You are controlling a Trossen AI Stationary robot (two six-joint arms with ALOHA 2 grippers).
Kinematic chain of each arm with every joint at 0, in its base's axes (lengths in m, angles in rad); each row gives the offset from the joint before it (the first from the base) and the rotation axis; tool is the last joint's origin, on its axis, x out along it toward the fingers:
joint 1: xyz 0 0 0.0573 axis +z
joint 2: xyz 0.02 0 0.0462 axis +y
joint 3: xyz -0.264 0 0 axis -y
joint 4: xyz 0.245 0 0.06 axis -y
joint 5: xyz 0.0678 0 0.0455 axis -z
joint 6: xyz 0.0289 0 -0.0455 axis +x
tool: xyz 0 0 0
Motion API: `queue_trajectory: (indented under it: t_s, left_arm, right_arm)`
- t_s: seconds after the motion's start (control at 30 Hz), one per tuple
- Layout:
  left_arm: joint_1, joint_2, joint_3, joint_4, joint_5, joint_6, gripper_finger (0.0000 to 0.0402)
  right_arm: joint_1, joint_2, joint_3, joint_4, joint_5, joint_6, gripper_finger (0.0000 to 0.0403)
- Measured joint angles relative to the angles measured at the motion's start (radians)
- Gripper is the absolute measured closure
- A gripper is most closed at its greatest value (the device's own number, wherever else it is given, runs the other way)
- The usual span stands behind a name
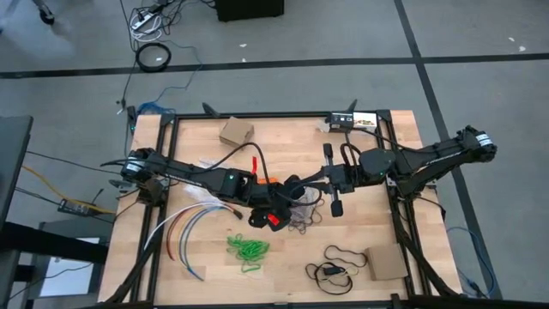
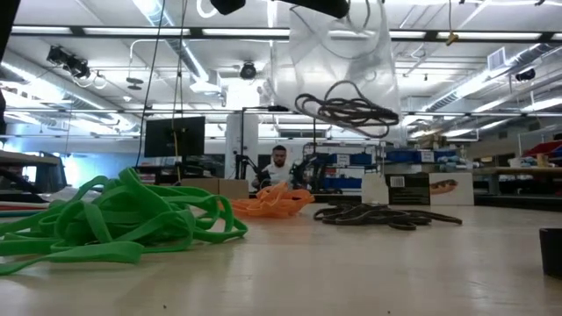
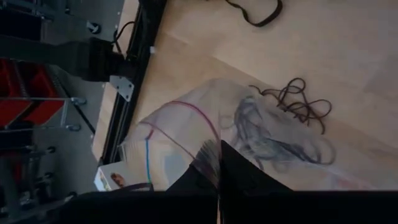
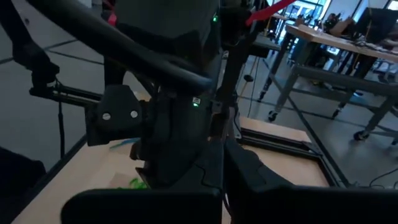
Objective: Sort rubber bands
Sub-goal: Put the purple rubber band into the transparent zip bag
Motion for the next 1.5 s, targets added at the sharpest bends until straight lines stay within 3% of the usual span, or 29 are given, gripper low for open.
queue_trajectory:
  t_s: [0.33,0.63,1.17,1.3,1.5]
  left_arm:
    - [-0.004,0.0,0.017,0.005,-0.051,0.034,0.0401]
    - [-0.019,-0.054,0.031,0.032,-0.123,0.055,0.0401]
    - [-0.021,-0.075,0.025,0.046,-0.057,0.047,0.0401]
    - [-0.021,-0.073,0.025,0.038,-0.054,0.046,0.0401]
    - [-0.021,-0.073,0.024,0.016,-0.052,0.022,0.0401]
  right_arm:
    - [0.008,-0.002,0.003,-0.061,0.012,0.071,0.0403]
    - [0.009,0.014,-0.007,-0.229,0.039,0.131,0.0403]
    - [0.019,0.042,-0.003,-0.18,0.049,0.114,0.0398]
    - [0.019,0.043,-0.003,-0.188,0.025,0.108,0.0361]
    - [0.02,0.039,-0.003,-0.201,0.043,0.118,0.0256]
